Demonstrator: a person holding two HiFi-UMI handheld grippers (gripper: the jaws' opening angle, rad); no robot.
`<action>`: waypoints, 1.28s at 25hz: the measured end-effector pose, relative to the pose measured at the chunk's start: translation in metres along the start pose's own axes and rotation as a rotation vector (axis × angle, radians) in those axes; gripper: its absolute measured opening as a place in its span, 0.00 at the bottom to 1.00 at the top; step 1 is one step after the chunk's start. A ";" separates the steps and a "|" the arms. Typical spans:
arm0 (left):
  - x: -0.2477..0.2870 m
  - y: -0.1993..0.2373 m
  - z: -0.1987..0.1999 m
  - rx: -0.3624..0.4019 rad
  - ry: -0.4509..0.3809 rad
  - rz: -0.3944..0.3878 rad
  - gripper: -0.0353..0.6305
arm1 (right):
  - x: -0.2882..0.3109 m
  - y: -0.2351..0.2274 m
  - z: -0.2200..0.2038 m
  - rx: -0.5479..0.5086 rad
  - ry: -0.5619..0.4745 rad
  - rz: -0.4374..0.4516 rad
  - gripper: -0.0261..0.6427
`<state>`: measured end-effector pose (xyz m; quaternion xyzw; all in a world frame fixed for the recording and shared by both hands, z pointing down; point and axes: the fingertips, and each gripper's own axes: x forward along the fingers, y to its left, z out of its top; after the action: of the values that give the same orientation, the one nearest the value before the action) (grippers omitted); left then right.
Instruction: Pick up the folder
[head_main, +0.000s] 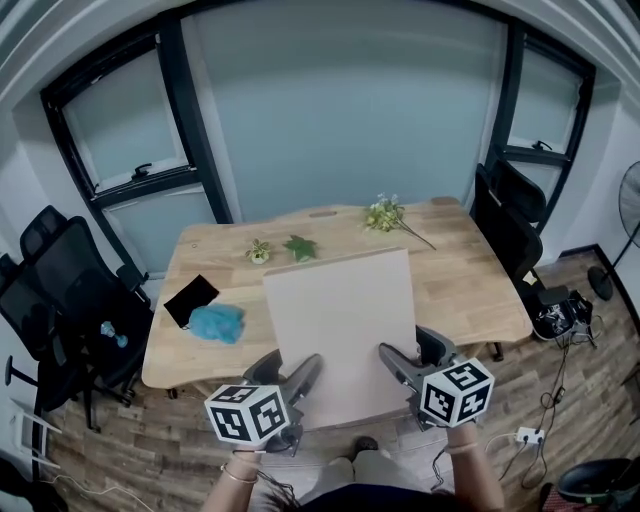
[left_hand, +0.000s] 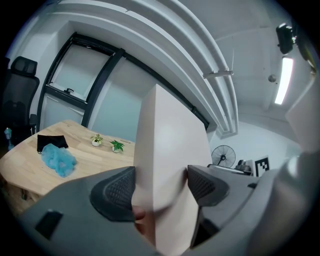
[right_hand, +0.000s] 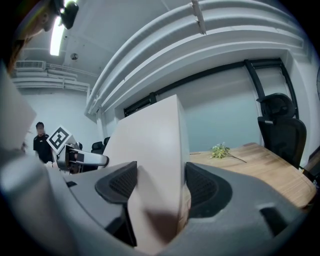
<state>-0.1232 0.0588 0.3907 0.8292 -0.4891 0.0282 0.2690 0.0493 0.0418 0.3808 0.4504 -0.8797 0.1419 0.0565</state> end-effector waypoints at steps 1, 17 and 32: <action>-0.002 0.001 0.000 -0.002 -0.002 0.000 0.54 | -0.001 0.003 0.000 -0.004 -0.001 -0.002 0.50; -0.016 0.005 -0.001 -0.007 -0.019 -0.027 0.54 | -0.009 0.021 0.000 -0.026 -0.013 -0.038 0.50; 0.006 0.007 0.001 -0.025 -0.009 -0.020 0.54 | 0.001 0.001 -0.004 -0.011 0.012 -0.044 0.50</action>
<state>-0.1261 0.0512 0.3945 0.8306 -0.4825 0.0156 0.2775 0.0482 0.0429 0.3851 0.4685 -0.8700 0.1383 0.0672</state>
